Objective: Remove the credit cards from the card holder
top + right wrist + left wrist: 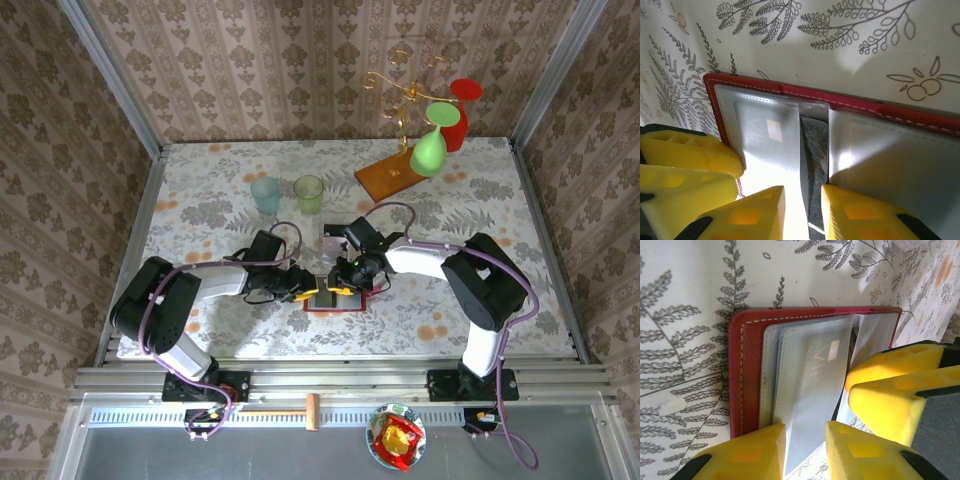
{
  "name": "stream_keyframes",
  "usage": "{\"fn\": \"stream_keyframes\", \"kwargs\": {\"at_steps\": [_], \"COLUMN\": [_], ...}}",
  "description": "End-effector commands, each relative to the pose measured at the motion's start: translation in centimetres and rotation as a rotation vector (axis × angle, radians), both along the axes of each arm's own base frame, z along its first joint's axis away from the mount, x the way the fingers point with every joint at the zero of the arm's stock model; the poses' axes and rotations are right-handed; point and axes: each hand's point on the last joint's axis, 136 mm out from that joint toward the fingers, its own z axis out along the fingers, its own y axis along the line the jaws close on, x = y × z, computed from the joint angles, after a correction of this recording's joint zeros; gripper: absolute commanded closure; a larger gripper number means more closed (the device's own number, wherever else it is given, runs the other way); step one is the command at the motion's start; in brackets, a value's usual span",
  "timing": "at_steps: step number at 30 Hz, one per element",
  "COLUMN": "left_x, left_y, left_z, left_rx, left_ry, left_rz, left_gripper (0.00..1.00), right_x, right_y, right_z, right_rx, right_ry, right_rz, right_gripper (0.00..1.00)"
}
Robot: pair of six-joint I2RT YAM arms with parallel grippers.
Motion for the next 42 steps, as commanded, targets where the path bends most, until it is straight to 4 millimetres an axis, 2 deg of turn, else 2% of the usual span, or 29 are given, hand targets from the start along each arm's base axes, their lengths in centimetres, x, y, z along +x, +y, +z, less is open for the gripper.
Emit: {"fn": "stream_keyframes", "kwargs": {"at_steps": [1,13,19,26,35,42], "left_x": [-0.8,-1.1,-1.2,-1.2,-1.3,-1.3], "left_y": [0.7,0.7,0.7,0.7,0.8,0.8], "left_z": [-0.8,-0.6,-0.6,-0.7,-0.9,-1.0], "left_rx": [0.017,0.012,0.013,0.01,0.012,0.014], "left_ry": [0.036,0.032,0.031,0.03,0.038,0.042], "left_rz": [0.014,0.013,0.01,0.014,0.013,0.013], "left_gripper": [0.71,0.71,0.71,0.71,0.71,0.71], "right_x": [0.2,-0.1,0.3,0.2,-0.6,-0.7], "right_y": [-0.5,-1.0,0.4,1.8,-0.3,-1.3], "right_z": [0.5,1.5,2.4,1.1,-0.7,-0.4], "right_rx": [-0.043,-0.057,0.033,0.118,-0.008,-0.068], "right_ry": [-0.025,-0.036,-0.039,0.013,0.025,0.003], "right_rz": [0.014,0.016,-0.001,-0.029,-0.018,0.001], "right_gripper": [0.72,0.72,0.72,0.72,0.72,0.72]}}
